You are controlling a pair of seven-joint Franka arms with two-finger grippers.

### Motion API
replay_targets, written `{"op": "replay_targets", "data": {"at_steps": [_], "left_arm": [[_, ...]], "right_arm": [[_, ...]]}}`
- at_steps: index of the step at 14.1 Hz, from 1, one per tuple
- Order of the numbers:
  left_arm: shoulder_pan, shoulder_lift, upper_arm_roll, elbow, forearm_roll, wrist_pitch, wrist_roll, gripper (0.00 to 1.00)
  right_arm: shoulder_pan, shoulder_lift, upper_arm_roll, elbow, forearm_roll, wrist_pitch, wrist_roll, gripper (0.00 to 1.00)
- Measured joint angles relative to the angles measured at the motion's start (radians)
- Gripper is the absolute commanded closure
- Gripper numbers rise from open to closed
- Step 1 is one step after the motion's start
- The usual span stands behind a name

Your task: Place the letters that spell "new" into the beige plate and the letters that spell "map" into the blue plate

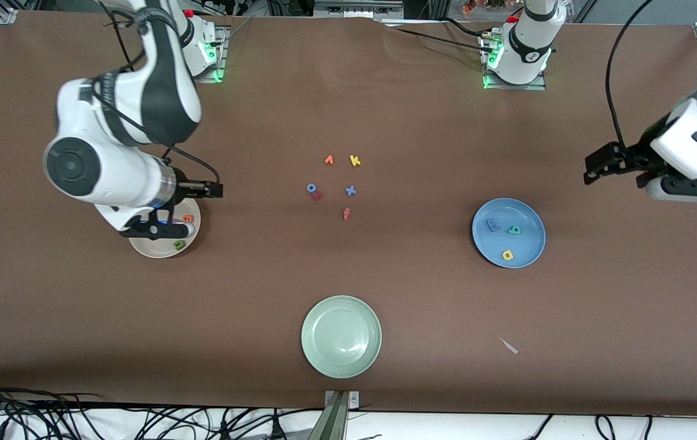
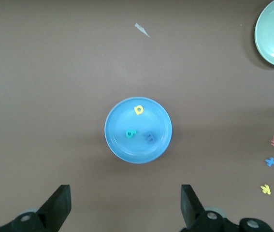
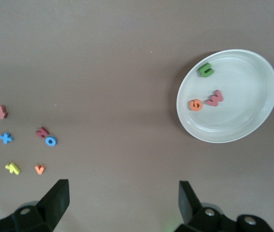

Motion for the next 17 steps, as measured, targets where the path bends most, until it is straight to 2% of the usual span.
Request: {"op": "replay_targets", "data": {"at_steps": [2, 3, 4, 7, 9, 11, 14, 17], "left_arm": [[-0.012, -0.03, 0.001, -0.038, 0.0, 0.01, -0.006, 0.0], [-0.017, -0.035, 0.002, -0.047, 0.0, 0.014, -0.008, 0.0], [-0.02, -0.037, 0.004, -0.051, 0.0, 0.016, -0.01, 0.0], [-0.022, -0.038, 0.01, -0.053, 0.0, 0.016, -0.011, 0.0], [-0.022, -0.037, 0.012, -0.053, 0.0, 0.016, -0.014, 0.0], [-0.022, -0.037, 0.015, -0.053, 0.0, 0.016, -0.015, 0.0], [-0.022, -0.036, 0.02, -0.053, 0.0, 0.016, -0.016, 0.0], [-0.022, -0.036, 0.019, -0.053, 0.0, 0.016, -0.016, 0.0]], "right_arm": [[-0.239, -0.073, 0.23, 0.001, -0.044, 0.003, -0.046, 0.0], [-0.338, -0.103, 0.314, 0.002, -0.071, 0.003, -0.083, 0.0], [-0.398, -0.128, 0.357, 0.003, -0.1, 0.002, -0.119, 0.0], [-0.446, -0.189, 0.382, 0.003, -0.201, -0.037, -0.153, 0.0], [-0.457, -0.23, 0.39, 0.003, -0.231, -0.125, -0.153, 0.0], [-0.466, -0.261, 0.393, 0.003, -0.25, -0.154, -0.153, 0.0], [-0.493, -0.269, 0.395, -0.018, -0.257, -0.115, -0.156, 0.0], [-0.516, -0.29, 0.397, -0.088, -0.261, -0.042, -0.159, 0.0]]}}
